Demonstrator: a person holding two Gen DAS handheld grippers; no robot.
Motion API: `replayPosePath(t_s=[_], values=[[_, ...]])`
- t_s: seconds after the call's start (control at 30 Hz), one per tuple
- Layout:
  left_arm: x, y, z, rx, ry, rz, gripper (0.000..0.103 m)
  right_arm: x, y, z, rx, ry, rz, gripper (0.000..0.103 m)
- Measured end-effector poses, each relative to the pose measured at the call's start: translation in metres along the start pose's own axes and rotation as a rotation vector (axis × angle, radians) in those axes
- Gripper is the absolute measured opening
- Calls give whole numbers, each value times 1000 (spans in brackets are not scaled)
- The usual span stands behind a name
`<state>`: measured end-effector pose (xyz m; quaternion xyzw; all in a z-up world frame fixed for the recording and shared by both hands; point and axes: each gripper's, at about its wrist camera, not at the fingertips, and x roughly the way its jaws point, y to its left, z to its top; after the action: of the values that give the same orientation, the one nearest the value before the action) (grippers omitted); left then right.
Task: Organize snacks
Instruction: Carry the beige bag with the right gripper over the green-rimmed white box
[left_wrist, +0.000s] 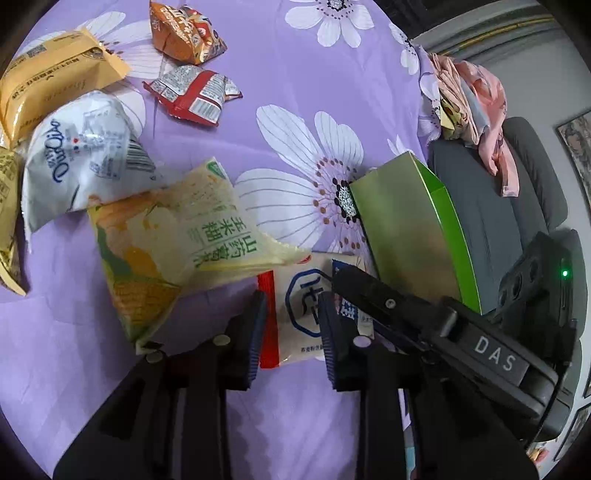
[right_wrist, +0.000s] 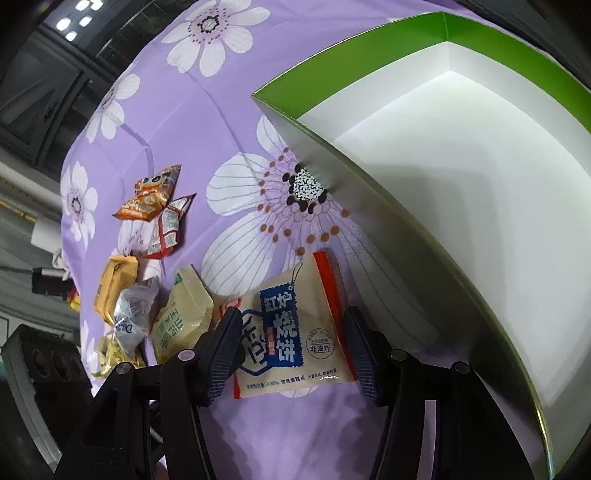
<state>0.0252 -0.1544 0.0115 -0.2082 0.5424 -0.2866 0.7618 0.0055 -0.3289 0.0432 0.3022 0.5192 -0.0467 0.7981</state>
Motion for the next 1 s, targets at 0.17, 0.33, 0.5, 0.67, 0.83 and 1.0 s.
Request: replayPosePath(t_s=[0.17,0.33,0.5,0.67,0.83,1.0], values=[[-2,-3,-1,-1,-4,-14,25,-2,3,-1,-19,-5,42,57],[-8,-8,-5,-5,-9,-48,25,-12,9,-3,-51,-31,62,55],[-13,-12,-7,9,-20,-42,25,-18,11,-3,-61,-39,75,55],[-29,-29,-7,33,-55,-70,25,-40,15,-4,-73,-92,93,55],[-46,-62,-6,119,-118,-106,25,-75,14,-5,-30,-194,130,55],[-32,-95,-4,194,-103,-153,25,-110,-2,-6,28,-339,93,55]])
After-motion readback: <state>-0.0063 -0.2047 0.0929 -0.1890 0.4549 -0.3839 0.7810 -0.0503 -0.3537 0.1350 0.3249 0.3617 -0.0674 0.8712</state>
